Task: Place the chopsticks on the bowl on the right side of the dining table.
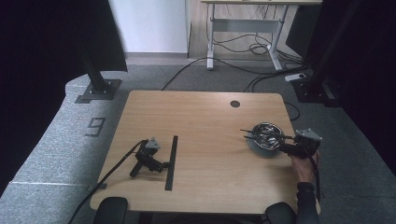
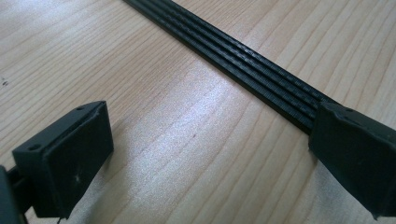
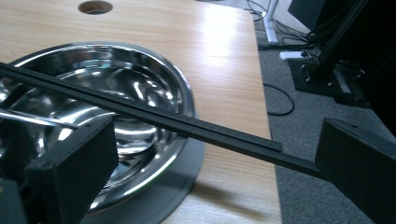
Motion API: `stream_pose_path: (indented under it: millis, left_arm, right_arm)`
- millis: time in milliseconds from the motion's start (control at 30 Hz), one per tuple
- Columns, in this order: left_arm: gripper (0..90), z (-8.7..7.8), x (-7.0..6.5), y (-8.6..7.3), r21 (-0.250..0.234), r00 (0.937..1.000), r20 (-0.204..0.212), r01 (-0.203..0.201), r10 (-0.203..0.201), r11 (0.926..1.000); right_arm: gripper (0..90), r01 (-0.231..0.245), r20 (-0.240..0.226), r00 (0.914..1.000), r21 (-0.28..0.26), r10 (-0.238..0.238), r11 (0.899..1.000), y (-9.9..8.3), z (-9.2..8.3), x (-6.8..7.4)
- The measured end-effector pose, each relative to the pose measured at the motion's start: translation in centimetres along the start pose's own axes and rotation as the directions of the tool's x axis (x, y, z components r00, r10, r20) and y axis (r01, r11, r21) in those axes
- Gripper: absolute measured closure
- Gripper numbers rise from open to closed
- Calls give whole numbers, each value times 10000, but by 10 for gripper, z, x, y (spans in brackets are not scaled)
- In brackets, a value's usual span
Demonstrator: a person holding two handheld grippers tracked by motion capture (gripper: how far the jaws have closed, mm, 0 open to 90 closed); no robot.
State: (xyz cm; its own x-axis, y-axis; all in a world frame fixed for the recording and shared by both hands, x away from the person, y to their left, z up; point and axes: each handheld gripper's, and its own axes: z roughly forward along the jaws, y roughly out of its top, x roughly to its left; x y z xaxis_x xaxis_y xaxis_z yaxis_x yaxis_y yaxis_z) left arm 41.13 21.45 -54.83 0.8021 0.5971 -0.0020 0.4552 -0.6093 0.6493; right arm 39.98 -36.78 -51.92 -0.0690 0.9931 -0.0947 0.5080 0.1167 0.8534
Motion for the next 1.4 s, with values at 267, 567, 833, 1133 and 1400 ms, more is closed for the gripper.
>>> stream_pose_path:
  millis: [267, 567, 833, 1133, 1400]
  left_arm:
    - [0, 0, 0, 0, -1, 10000, -1, -1, 1, 10000]
    - [0, 0, 0, 0, -1, 10000, 0, 0, 0, 10000]
    - [0, 0, 0, 0, 1, 10000, -1, -2, 2, 10000]
    - [0, 0, 0, 0, 0, 10000, -1, 0, 0, 10000]
    - [0, 0, 0, 0, -1, 10000, -1, -7, 7, 10000]
  right_arm:
    - [0, -446, 71, 9990, -117, 447, 9989, -8, 3, -11]
    - [0, -861, -9, 9963, -108, 861, 9962, -14, 5, -20]
    - [8, -973, -29, 9953, -96, 973, 9952, -16, 6, -25]
    - [125, -918, -107, 9957, -72, 917, 9957, -16, 5, -26]
    - [150, -1005, -124, 9949, -45, 1005, 9949, -16, 4, -27]
